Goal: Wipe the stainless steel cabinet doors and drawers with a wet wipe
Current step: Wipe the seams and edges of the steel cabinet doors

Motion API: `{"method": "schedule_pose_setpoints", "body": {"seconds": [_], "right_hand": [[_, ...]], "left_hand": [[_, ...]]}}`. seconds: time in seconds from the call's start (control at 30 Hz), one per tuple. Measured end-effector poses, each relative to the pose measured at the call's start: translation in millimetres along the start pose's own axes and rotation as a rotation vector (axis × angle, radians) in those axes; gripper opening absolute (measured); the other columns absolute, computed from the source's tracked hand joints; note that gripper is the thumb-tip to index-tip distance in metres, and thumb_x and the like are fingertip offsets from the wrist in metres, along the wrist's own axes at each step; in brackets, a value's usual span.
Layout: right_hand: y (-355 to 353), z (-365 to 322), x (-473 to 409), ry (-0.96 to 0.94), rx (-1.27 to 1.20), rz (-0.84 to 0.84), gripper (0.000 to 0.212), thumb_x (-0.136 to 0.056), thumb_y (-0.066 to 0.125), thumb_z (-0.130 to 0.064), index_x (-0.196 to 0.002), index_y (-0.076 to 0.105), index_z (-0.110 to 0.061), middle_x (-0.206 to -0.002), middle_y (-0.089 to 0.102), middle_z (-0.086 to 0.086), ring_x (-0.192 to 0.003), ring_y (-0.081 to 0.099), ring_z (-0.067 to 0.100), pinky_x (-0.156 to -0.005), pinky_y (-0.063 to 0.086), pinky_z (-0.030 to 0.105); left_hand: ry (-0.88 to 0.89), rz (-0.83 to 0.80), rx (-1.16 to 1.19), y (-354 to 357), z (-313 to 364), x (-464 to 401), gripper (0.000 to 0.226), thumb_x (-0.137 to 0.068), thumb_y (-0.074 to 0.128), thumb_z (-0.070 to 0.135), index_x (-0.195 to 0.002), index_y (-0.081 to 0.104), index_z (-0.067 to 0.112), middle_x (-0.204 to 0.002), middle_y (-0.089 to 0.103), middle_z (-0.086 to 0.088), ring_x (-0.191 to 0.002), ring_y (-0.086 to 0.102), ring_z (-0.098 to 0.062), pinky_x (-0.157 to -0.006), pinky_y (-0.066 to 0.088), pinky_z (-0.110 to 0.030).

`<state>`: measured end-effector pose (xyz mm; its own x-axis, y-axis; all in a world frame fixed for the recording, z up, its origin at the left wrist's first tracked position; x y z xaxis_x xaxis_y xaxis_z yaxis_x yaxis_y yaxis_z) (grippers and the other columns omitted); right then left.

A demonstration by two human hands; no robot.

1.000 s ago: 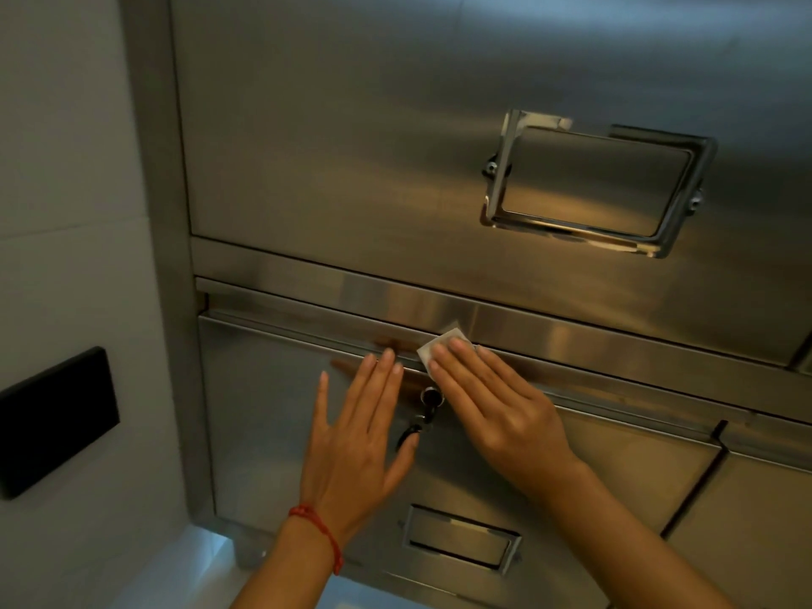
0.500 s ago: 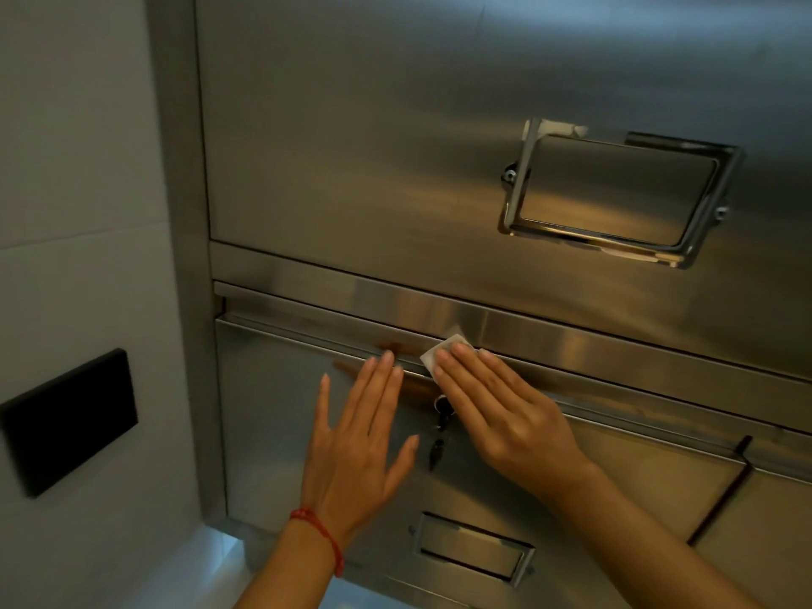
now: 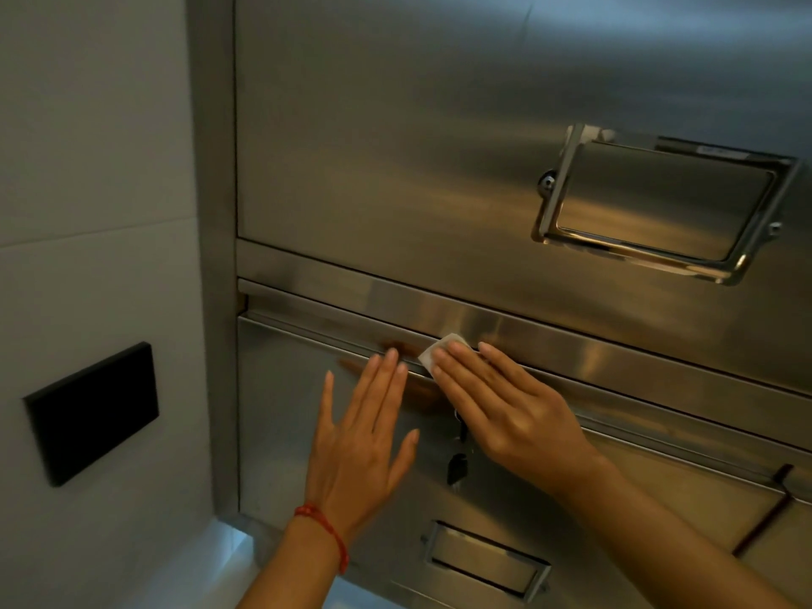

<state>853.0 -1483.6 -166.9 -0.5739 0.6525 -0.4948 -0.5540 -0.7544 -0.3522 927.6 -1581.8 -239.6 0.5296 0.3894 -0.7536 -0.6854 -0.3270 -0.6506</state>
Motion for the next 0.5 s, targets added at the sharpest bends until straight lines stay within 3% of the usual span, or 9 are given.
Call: {"method": "schedule_pose_setpoints", "body": {"seconds": [0.2,0.5], "right_hand": [[1,1,-21,-0.047,-0.059,0.01,0.036,-0.094,0.038,-0.006,-0.123,0.06,-0.005,-0.128,0.056,0.014,-0.122,0.051,0.024,-0.103,0.041,0.037],[4,-1,-38,-0.131,-0.046,-0.01,0.037,-0.092,0.04,-0.009,-0.12,0.063,-0.009,-0.125,0.06,0.011,-0.12,0.054,0.022,-0.103,0.039,0.036]], "left_hand": [[-0.069,-0.005,0.013,-1,-13,-1,0.06,-0.1,0.01,0.047,-0.142,0.024,0.007,-0.148,0.031,-0.013,-0.137,0.025,-0.02,-0.112,0.008,-0.05],[-0.11,-0.021,-0.005,-3,-29,0,0.059,-0.1,0.01,0.046,-0.143,0.022,0.008,-0.149,0.031,-0.012,-0.138,0.025,-0.019,-0.113,0.005,-0.048]]}}
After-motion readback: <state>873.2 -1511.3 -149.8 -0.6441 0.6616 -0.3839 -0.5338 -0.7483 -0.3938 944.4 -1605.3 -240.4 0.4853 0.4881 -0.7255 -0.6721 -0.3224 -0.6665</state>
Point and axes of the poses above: each hand's wrist, its own x-axis away from the middle knuckle, its own y-axis out of the palm, z = x × y, the point moved 6 cm from there along -x, towards the middle knuckle
